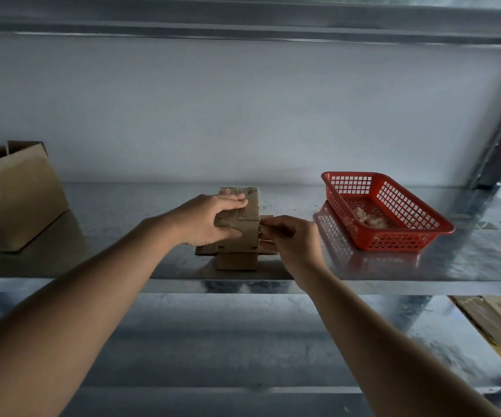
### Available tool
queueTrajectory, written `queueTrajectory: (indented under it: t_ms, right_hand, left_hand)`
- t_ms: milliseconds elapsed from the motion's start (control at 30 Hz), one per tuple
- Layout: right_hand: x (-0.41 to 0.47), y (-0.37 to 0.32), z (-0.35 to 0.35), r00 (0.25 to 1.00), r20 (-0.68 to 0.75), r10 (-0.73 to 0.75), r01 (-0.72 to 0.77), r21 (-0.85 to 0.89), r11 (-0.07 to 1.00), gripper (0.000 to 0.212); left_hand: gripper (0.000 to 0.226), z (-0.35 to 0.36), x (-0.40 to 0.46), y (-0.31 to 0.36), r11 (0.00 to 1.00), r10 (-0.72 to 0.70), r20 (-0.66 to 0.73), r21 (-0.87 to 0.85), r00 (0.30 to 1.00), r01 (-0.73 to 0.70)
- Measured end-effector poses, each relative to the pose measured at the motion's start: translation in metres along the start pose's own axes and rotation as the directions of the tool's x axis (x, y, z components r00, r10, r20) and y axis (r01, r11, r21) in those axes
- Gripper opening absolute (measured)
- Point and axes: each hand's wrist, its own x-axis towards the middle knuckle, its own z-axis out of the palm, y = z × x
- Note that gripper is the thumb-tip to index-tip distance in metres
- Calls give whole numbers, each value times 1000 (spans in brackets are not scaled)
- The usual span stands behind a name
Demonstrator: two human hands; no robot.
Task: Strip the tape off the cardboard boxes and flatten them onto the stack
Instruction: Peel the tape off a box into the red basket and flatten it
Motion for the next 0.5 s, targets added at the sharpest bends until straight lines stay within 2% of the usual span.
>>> queueTrajectory:
  t_ms: [200,367,433,500]
  right_hand:
    - [1,4,8,996,-50,67,-70,-47,996,15]
    - [8,-4,9,971,30,236,-237,44,970,16]
    - [11,-7,8,965,68,252,-256,48,966,14]
    - [14,-6,9,972,85,219,-218,-24,976,15]
  left_hand:
    - [84,-1,0,-1,1000,-5,15,0,1000,5]
    - [85,0,3,-4,1000,-2,20,-14,1000,3]
    - [84,0,2,-5,999,-1,14,-32,1000,1]
    - [82,0,1,-5,999,0,8,-36,1000,1]
